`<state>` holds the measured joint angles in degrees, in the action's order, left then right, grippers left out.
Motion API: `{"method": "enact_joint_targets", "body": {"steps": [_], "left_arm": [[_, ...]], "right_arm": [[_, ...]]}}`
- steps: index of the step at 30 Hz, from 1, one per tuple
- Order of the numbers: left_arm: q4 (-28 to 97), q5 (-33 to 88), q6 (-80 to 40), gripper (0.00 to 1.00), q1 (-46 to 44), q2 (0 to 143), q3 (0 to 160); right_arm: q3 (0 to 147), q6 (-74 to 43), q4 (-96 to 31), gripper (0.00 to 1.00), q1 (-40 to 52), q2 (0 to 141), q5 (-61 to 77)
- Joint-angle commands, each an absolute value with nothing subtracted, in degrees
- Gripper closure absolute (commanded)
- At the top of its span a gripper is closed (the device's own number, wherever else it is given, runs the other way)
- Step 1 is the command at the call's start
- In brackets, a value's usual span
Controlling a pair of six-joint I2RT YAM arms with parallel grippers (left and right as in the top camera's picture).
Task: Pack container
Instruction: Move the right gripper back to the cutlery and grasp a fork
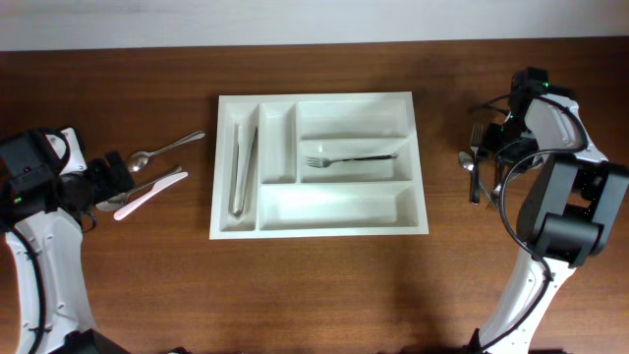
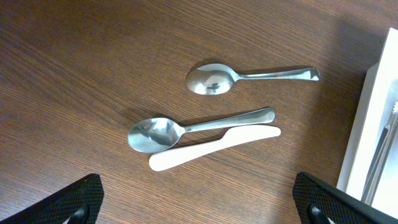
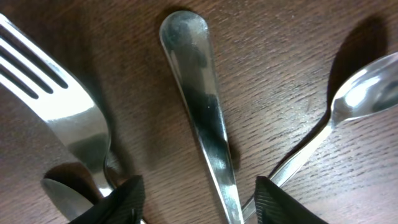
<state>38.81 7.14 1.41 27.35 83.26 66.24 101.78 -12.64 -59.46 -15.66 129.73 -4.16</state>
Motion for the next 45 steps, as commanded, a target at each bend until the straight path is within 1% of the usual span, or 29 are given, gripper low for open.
{"method": "enact_joint_targets", "body": {"steps": [1,4,8,10,12,13,15,20,21,31,42,45], "left_arm": [[38.8,8.2,0.8,0.01,27.6,83.6,67.2],[38.8,8.2,0.8,0.01,27.6,83.6,67.2],[38.8,8.2,0.8,0.01,27.6,83.6,67.2],[38.9,8.2,0.8,0.01,27.6,83.6,67.2],[38.8,8.2,0.8,0.01,27.6,83.6,67.2],[38.8,8.2,0.8,0.01,27.6,83.6,67.2],[38.8,8.2,0.8,0.01,27.6,83.6,67.2],[38.8,8.2,0.8,0.01,27.6,83.6,67.2],[38.9,8.2,0.8,0.01,27.6,83.6,67.2],[38.9,8.2,0.8,0.01,27.6,83.6,67.2],[38.8,8.2,0.8,0.01,27.6,83.6,67.2],[38.9,8.2,0.8,0.01,27.6,83.6,67.2]], "right_arm": [[101.5,-12.2,-59.1,0.47,-16.6,131.6,-2.7],[101.4,-12.2,-59.1,0.48,-16.9,132.6,-2.7],[101.4,-12.2,-59.1,0.55,-17.7,133.1,-2.6],[101.4,-12.2,-59.1,0.61,-18.2,133.3,-1.8],[101.4,-12.3,-59.2,0.72,-18.5,133.3,-1.5],[101.4,-12.2,-59.2,0.76,-18.5,133.3,-1.5],[101.4,-12.3,-59.5,0.78,-18.4,133.3,-1.5],[101.5,-12.5,-60.7,0.93,-18.4,133.2,-1.5],[101.5,-12.5,-60.9,0.95,-18.4,133.2,-1.5],[101.6,-12.5,-62.1,0.96,-18.4,128.9,-2.0],[103.6,-12.2,-63.7,0.96,-17.1,117.5,-2.1],[103.6,-7.6,-63.7,0.96,-14.7,112.7,0.8]]}}
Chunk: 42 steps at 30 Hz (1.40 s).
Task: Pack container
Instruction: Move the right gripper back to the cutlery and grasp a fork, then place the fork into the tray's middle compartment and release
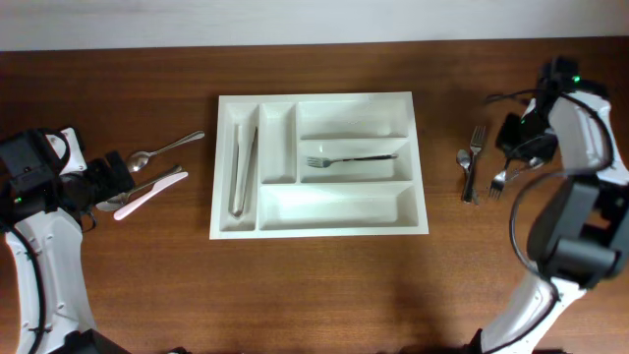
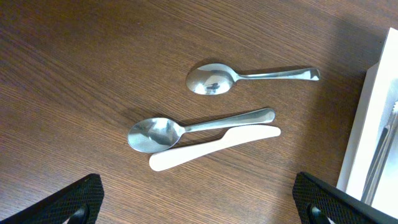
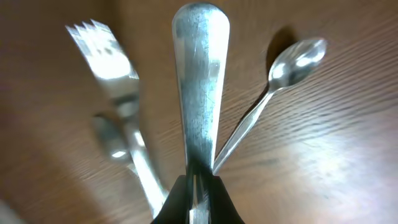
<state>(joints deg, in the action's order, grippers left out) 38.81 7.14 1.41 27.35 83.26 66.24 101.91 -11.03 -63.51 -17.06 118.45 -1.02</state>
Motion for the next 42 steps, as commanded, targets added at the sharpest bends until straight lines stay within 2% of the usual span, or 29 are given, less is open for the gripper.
{"method": "enact_joint_targets", "body": {"steps": [1,4,8,14,20,23,39,42], "left_arm": [[38.9,8.2,0.8,0.01,27.6,83.6,67.2],[38.8,8.2,0.8,0.01,27.6,83.6,67.2],[38.9,8.2,0.8,0.01,27.6,83.6,67.2],[38.9,8.2,0.8,0.01,27.6,83.6,67.2],[38.8,8.2,0.8,0.01,27.6,83.6,67.2],[38.9,8.2,0.8,0.01,27.6,83.6,67.2],[38.9,8.2,0.8,0.01,27.6,83.6,67.2],[38.9,8.2,0.8,0.01,27.6,83.6,67.2]], "right_arm": [[103.6,-5.5,-63.7,0.96,-13.3,110.9,2.0],[103.6,1.0,-63.6,0.96,-8.4,106.9,5.1],[103.6,15.9,-63.0,0.96,0.8,104.6,11.7],[103.4,31.6,-58.7,0.96,13.0,106.3,11.9],[103.4,58.1,-57.5,0.96,20.7,110.0,11.6],[103.4,67.0,-58.3,0.96,21.9,112.3,11.1],[103.4,71.4,-59.7,0.96,20.5,123.1,9.9],[103.6,69.9,-59.7,0.74,20.6,123.0,9.9]]}}
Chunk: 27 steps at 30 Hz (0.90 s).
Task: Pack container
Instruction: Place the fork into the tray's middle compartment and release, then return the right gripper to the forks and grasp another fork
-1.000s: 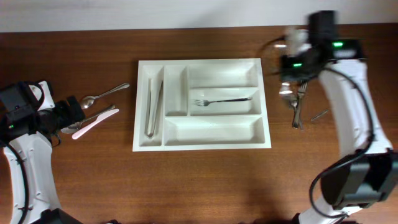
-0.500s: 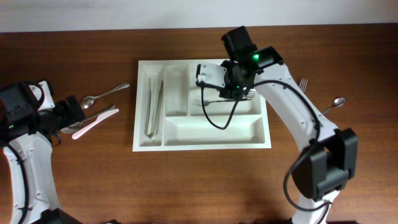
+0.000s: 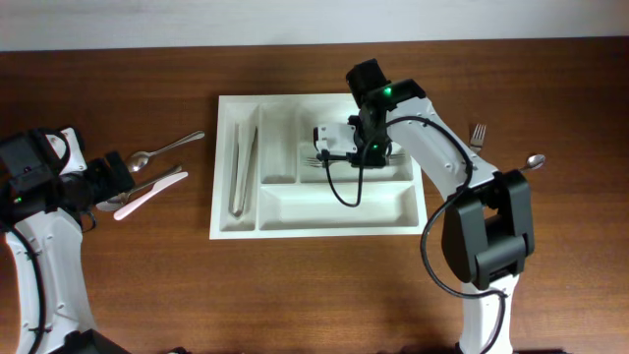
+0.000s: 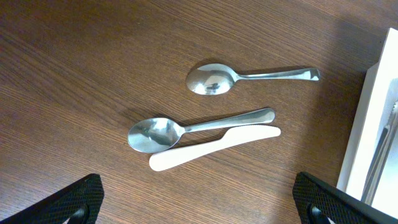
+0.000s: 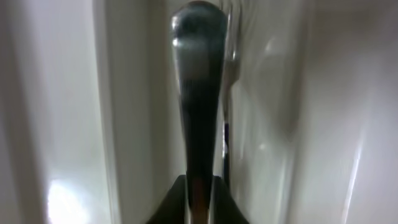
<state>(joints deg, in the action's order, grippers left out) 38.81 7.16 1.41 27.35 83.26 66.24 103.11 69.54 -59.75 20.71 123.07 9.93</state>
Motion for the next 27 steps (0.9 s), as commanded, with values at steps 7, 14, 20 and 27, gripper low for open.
{"method": "enact_joint_targets", "body": {"steps": [7,14,20,27], "left_arm": [[38.8,8.2,0.8,0.01,27.6,83.6,67.2],[38.9,8.2,0.8,0.01,27.6,83.6,67.2],[38.8,8.2,0.8,0.01,27.6,83.6,67.2],[38.9,8.2,0.8,0.01,27.6,83.6,67.2]], "right_arm": [[111.5,37.6,-60.3,0.58,17.4,119.4,6.9],[121.3,3.6,-71.5,0.51,3.2,118.3,6.9],[116.7,-27.6,-73.9,0.48,-14.2,119.3,7.0],[106.5,-29.3,-68.9,0.46,-21.5,119.4,9.5]]}}
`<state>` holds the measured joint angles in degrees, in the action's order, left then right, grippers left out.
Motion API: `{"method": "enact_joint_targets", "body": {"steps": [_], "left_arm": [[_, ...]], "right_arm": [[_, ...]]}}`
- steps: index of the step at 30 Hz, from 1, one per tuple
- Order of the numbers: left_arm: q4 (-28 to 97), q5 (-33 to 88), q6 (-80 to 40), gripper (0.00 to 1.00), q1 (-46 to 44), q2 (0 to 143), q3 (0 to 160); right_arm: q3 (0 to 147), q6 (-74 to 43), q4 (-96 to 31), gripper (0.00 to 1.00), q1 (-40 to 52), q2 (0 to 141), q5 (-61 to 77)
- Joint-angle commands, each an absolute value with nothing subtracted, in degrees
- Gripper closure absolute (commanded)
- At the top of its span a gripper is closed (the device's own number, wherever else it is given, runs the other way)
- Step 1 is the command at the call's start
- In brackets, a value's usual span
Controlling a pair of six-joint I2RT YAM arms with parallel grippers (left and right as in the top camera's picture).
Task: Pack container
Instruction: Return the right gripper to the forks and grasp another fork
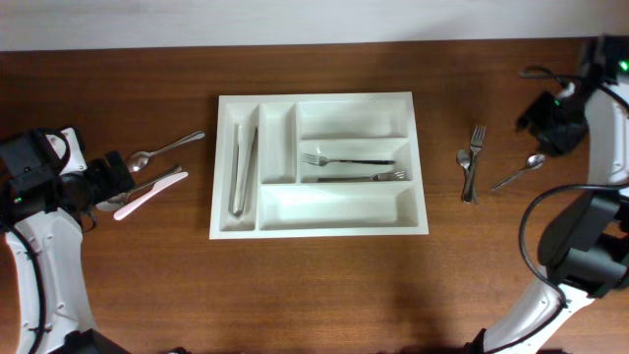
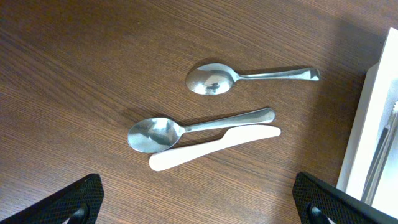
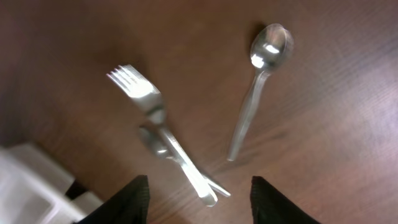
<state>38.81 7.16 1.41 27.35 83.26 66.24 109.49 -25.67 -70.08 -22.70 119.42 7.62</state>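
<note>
The white cutlery tray (image 1: 418, 162) lies mid-table. Its middle compartment holds two forks (image 1: 349, 159) (image 1: 366, 177), and tongs (image 1: 242, 169) lie in its left slot. My right gripper (image 1: 543, 120) (image 3: 199, 202) hangs open and empty at the far right above a fork (image 3: 152, 102) crossing a spoon (image 3: 154, 140), with a second spoon (image 3: 255, 93) beside them. My left gripper (image 1: 110, 183) (image 2: 199, 208) stands open near two spoons (image 2: 249, 76) (image 2: 193, 129) and a white knife (image 2: 214, 146).
The tray's corner (image 3: 28, 180) shows at the lower left of the right wrist view, and its edge (image 2: 373, 124) at the right of the left wrist view. The tray's long front compartment (image 1: 334, 208) and top right compartment (image 1: 354, 118) hold nothing.
My right gripper was shut on a fork over the tray's middle compartment. That fork now lies there beside the first one, and the gripper is open at the far right. The left arm has not moved.
My right gripper stood open around a fork handle among the cutlery right of the tray. Then it was shut on that fork, held off the table. Then it was over the tray. Now the fork is in the middle compartment and the gripper is back right, empty.
</note>
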Motion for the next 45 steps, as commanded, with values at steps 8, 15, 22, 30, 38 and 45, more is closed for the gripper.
{"method": "enact_joint_targets", "body": {"steps": [8,15,22,30,38,45], "left_arm": [[38.9,8.2,0.8,0.01,27.6,83.6,67.2],[38.9,8.2,0.8,0.01,27.6,83.6,67.2],[38.9,8.2,0.8,0.01,27.6,83.6,67.2],[38.9,8.2,0.8,0.01,27.6,83.6,67.2],[38.9,8.2,0.8,0.01,27.6,83.6,67.2],[38.9,8.2,0.8,0.01,27.6,83.6,67.2]], "right_arm": [[97.5,-3.7,-59.5,0.3,-18.2,119.4,12.2],[95.9,0.8,-56.5,0.36,-16.1,119.4,9.3],[95.9,0.8,-55.8,0.42,-16.1,119.7,6.6],[95.9,-2.7,-55.4,0.55,-15.4,123.4,6.7],[95.9,-4.1,-54.7,0.63,-15.1,127.7,7.0],[95.9,-4.1,-54.3,0.62,-14.8,128.0,7.0]]}}
